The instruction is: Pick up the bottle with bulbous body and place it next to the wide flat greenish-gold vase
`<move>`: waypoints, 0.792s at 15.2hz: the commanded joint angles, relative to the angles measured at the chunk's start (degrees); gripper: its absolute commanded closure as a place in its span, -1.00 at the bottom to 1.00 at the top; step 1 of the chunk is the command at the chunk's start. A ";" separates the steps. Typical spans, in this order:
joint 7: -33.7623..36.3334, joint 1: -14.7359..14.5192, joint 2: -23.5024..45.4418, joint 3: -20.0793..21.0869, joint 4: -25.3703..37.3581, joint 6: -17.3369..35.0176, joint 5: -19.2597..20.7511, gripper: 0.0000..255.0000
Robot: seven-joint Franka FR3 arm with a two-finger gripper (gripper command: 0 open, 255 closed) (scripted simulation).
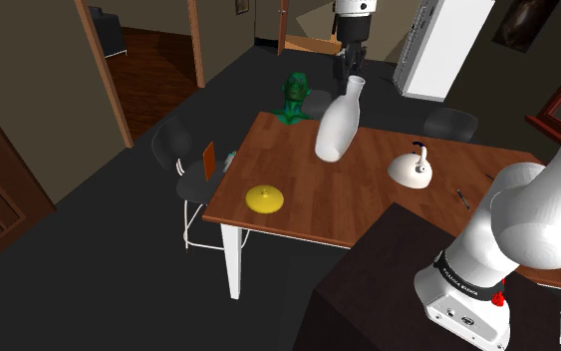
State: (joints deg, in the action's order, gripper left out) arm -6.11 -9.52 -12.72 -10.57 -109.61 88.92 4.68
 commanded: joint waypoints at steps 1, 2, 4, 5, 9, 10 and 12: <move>0.20 -0.03 -0.10 0.03 -1.72 1.66 0.00 1.00; 0.24 -0.01 -0.14 0.01 -2.54 2.43 0.01 1.00; 0.31 0.01 -0.20 -0.03 -4.14 3.97 0.05 1.00; 0.34 0.02 -0.22 -0.05 -4.92 4.74 0.06 1.00; 0.46 0.07 -0.13 -0.14 -7.91 7.82 0.11 1.00; 0.49 0.08 -0.08 -0.17 -8.63 8.59 0.12 1.00; 0.53 0.10 0.06 -0.22 -10.03 10.13 0.14 1.00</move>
State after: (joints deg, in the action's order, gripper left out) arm -5.59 -9.43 -12.83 -10.76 -119.06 98.23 4.82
